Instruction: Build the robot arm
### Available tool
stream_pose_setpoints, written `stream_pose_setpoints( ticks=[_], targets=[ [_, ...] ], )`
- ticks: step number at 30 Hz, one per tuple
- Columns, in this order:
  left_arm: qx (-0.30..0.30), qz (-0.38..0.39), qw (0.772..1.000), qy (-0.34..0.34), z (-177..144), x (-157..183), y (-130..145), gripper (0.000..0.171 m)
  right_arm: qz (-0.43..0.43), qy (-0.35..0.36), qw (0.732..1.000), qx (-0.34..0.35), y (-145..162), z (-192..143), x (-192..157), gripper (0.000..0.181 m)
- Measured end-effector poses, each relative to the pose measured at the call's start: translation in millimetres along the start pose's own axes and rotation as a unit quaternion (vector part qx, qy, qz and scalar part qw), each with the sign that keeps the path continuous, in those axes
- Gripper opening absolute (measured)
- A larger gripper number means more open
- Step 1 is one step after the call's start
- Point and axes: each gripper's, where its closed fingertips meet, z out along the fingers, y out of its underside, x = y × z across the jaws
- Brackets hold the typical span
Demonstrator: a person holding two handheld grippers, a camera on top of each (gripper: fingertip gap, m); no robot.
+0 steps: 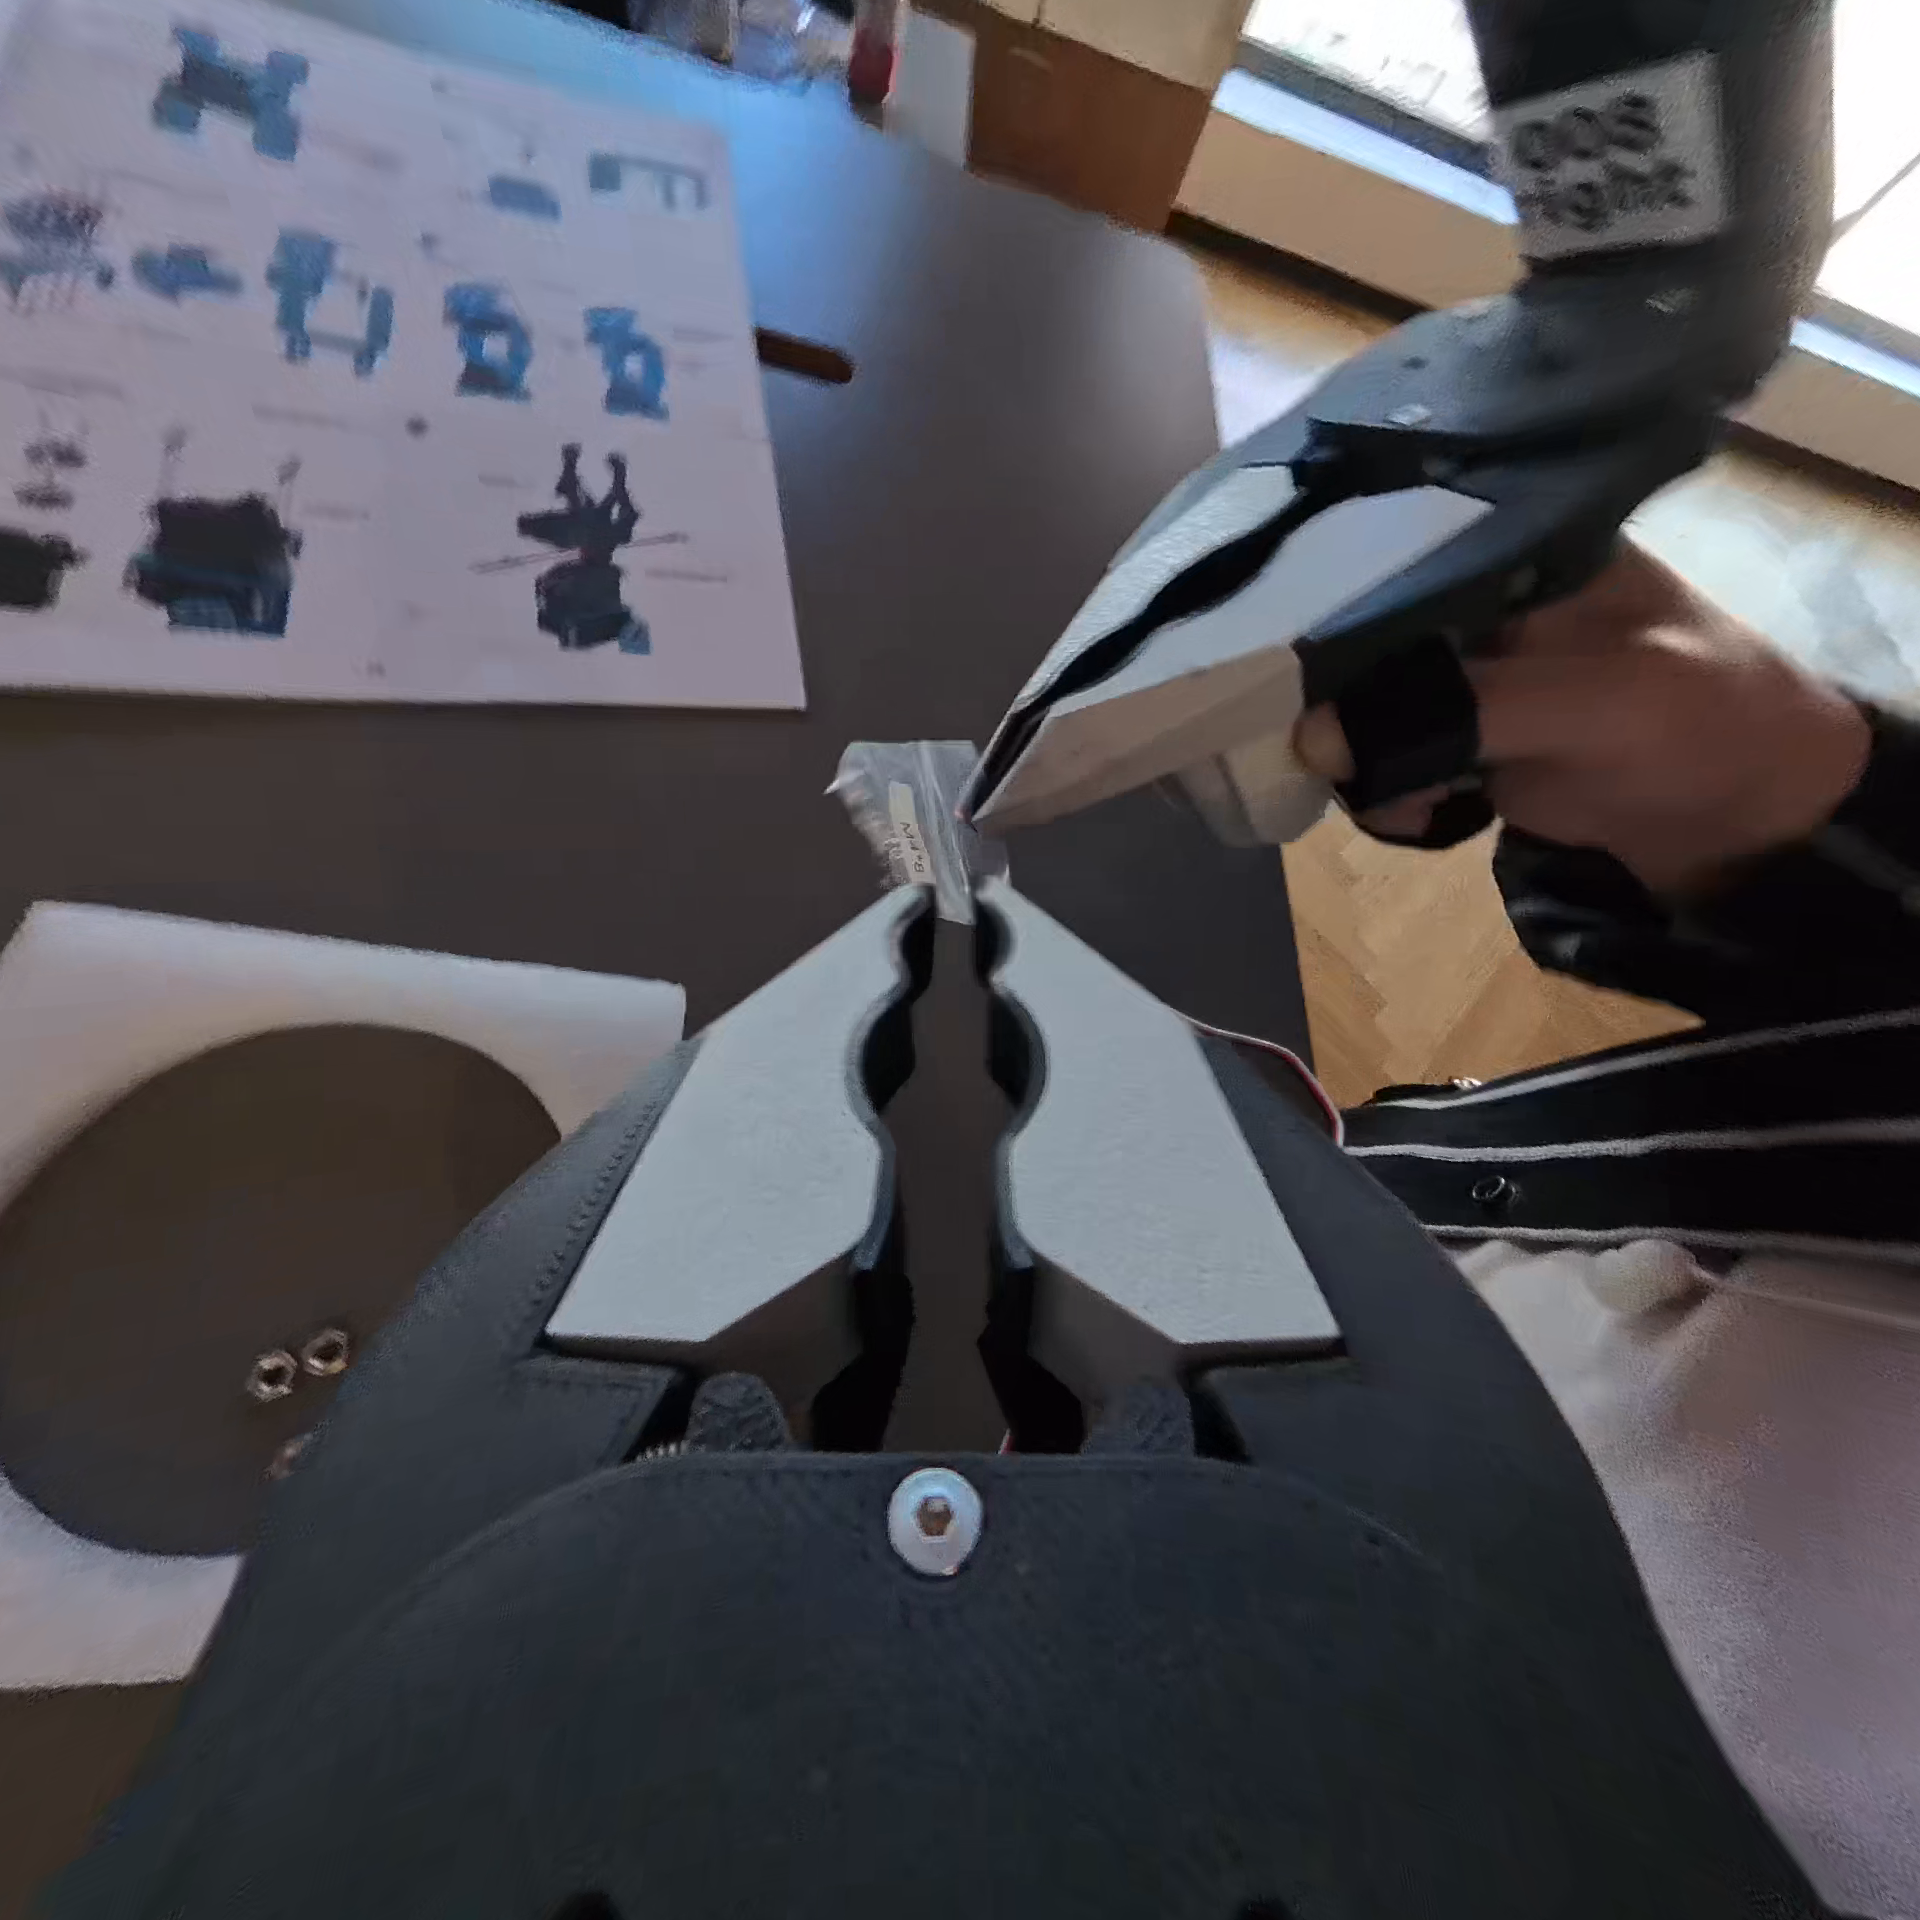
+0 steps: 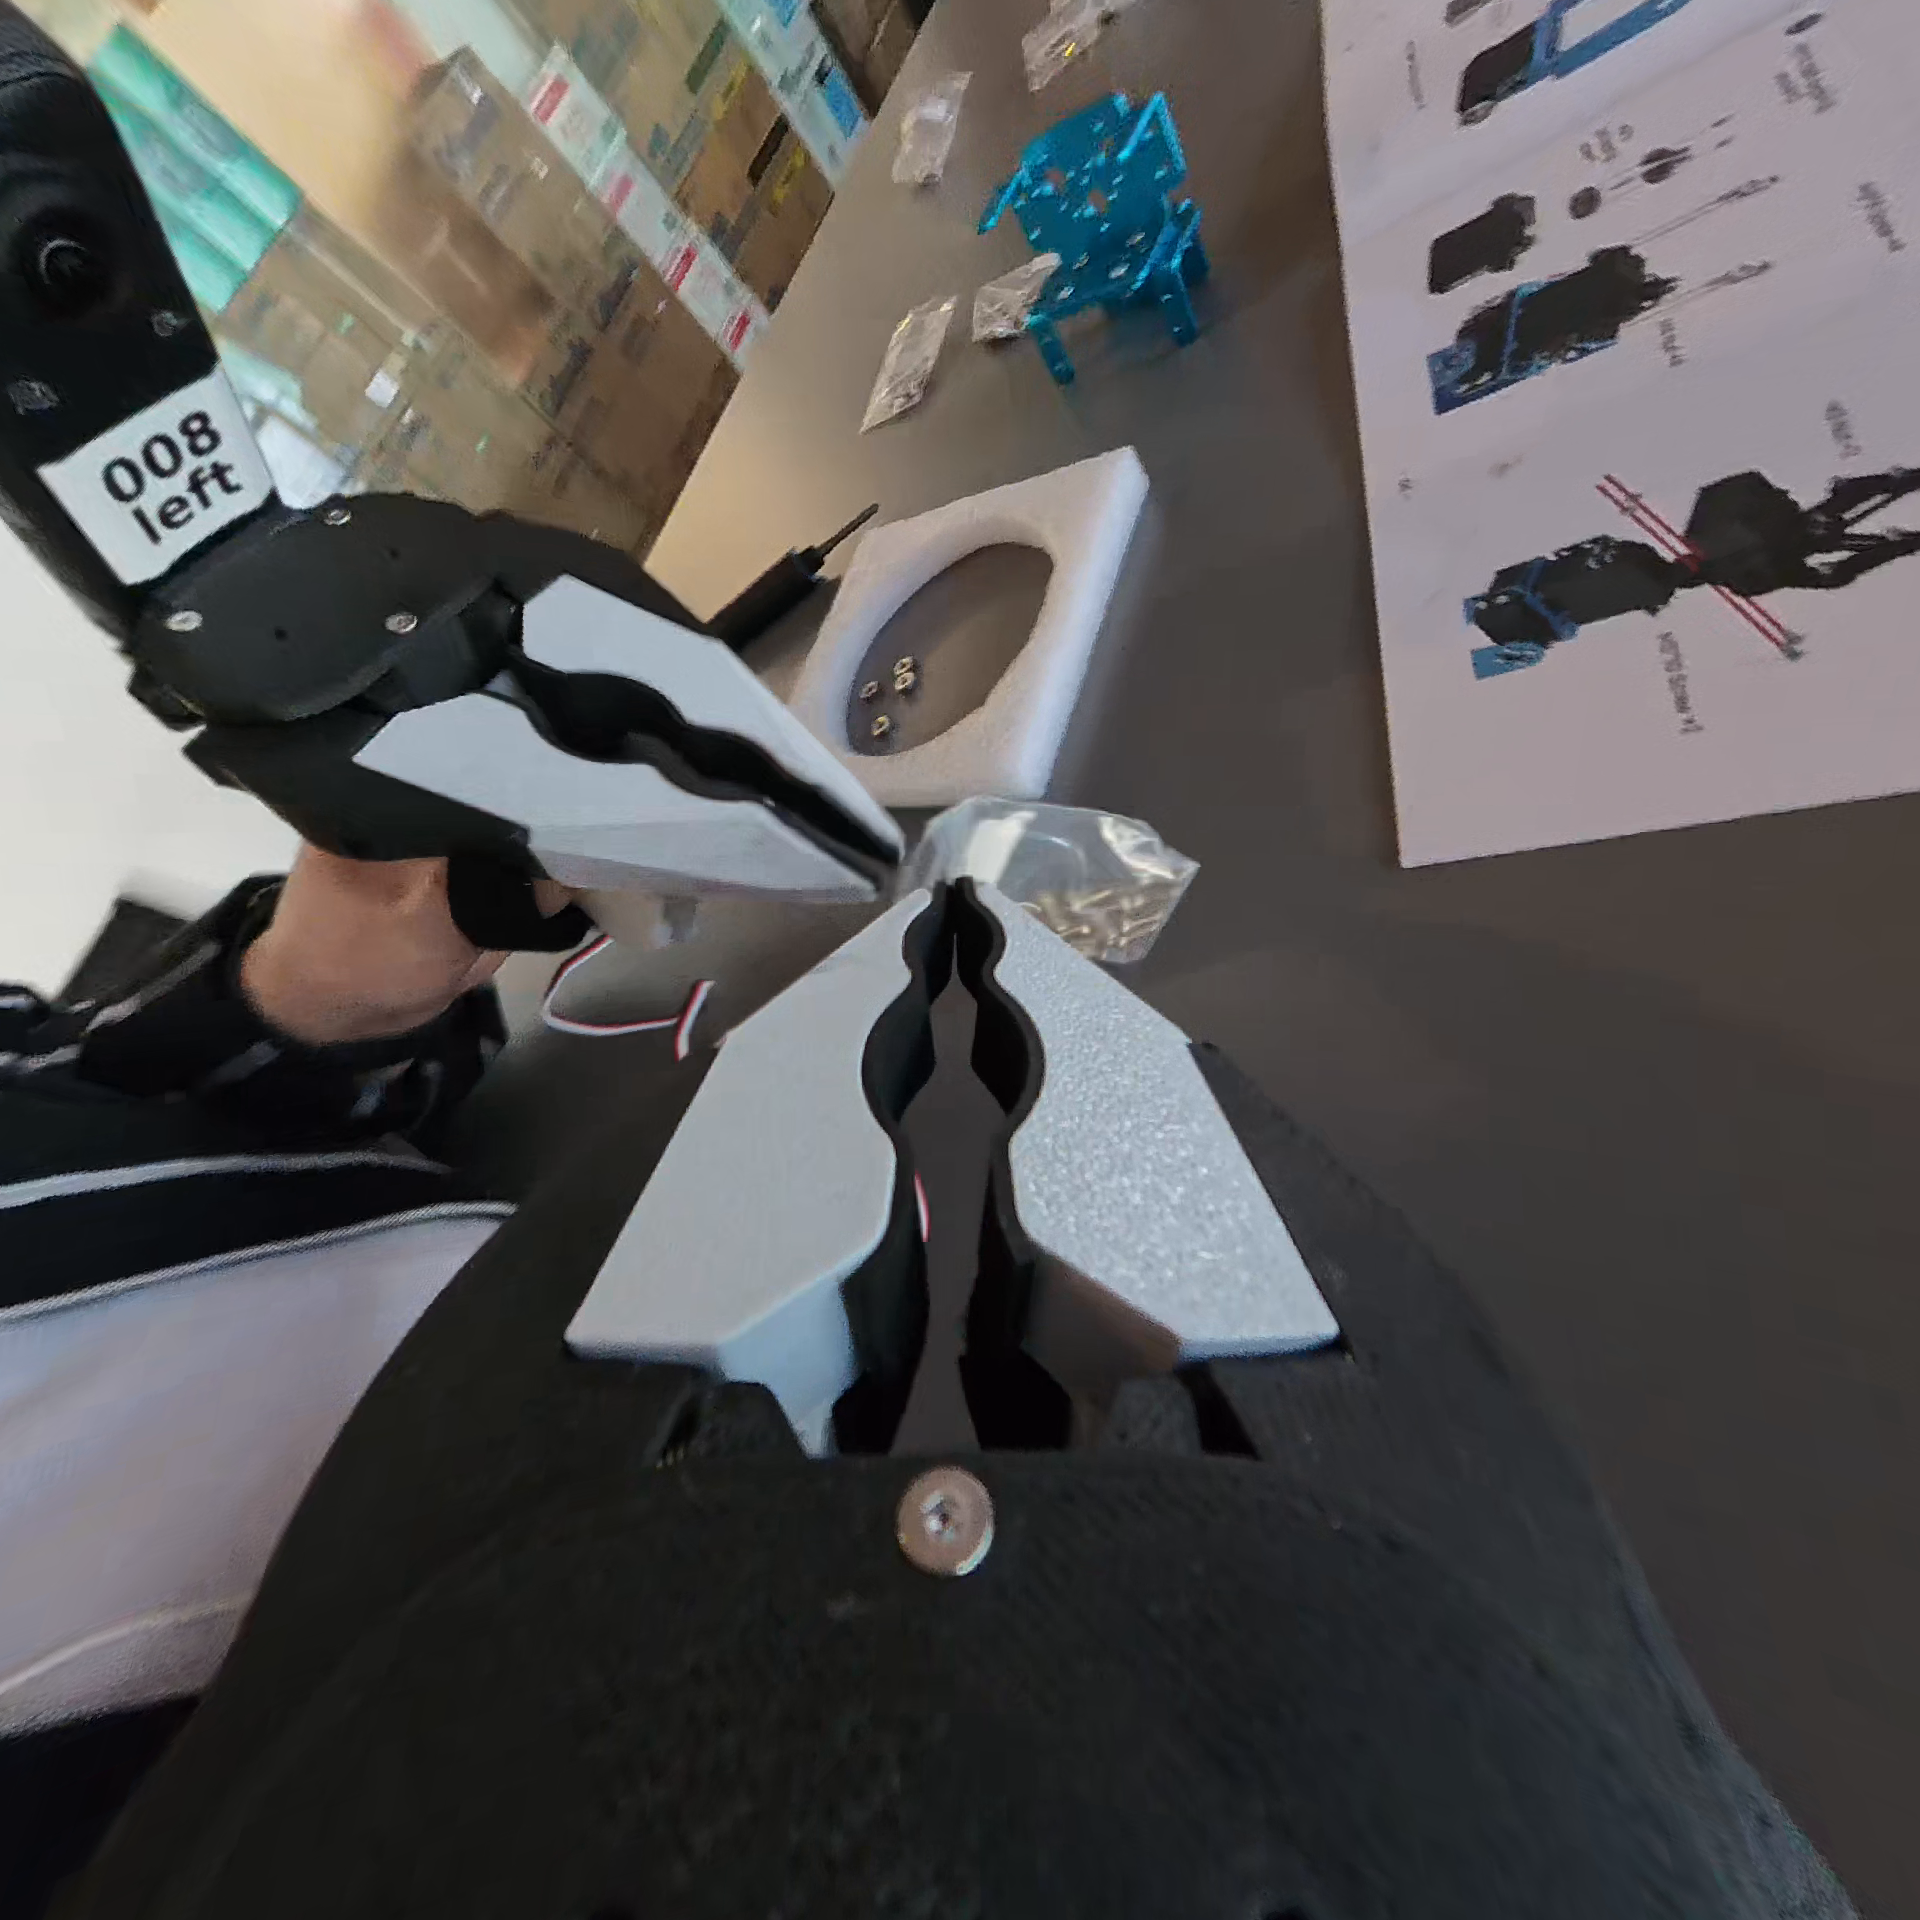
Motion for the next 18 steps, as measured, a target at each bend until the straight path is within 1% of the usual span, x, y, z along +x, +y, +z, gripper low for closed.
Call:
stream_pose_setpoints(
  ticks=[2,4,6,8,9,10,11,12,14,15,17,18],
  targets=[
    [0.034,0.052,0.998,0.000,-9,3,-12,0.037,-0.005,-0.022,0.999,-0.026,-6,-7,-8,0.000],
    [0.050,0.130,0.990,-0.002,-13,8,-19,0.075,-0.026,-0.032,0.997,-0.066,-12,-14,-17,0.000],
    [0.044,0.214,0.976,-0.012,-13,12,-21,0.089,-0.048,-0.035,0.993,-0.104,-18,-21,-27,0.000],
    [0.061,0.282,0.957,-0.037,-14,13,-30,0.087,-0.064,-0.040,0.987,-0.145,-22,-28,-37,0.000],
    [0.080,0.307,0.948,-0.028,-15,21,-35,0.081,-0.070,-0.043,0.983,-0.161,-23,-30,-41,0.000],
    [0.096,0.329,0.939,-0.022,-15,27,-39,0.072,-0.078,-0.044,0.980,-0.178,-24,-32,-45,0.000],
    [0.108,0.348,0.931,-0.019,-14,32,-41,0.069,-0.085,-0.044,0.976,-0.195,-23,-33,-47,0.000],
    [0.110,0.365,0.924,-0.017,-12,34,-41,0.062,-0.091,-0.043,0.972,-0.211,-22,-35,-50,0.000],
    [0.108,0.389,0.915,-0.013,-8,37,-41,0.054,-0.102,-0.040,0.966,-0.232,-21,-36,-53,0.000],
    [0.106,0.396,0.912,-0.004,-7,41,-39,0.044,-0.105,-0.035,0.965,-0.238,-22,-37,-53,0.000],
    [0.111,0.401,0.909,-0.007,-7,41,-40,0.040,-0.108,-0.021,0.962,-0.249,-24,-38,-49,0.000],
    [0.113,0.400,0.909,-0.010,-7,40,-40,0.033,-0.111,-0.006,0.962,-0.251,-25,-39,-45,0.000]
  ],
)
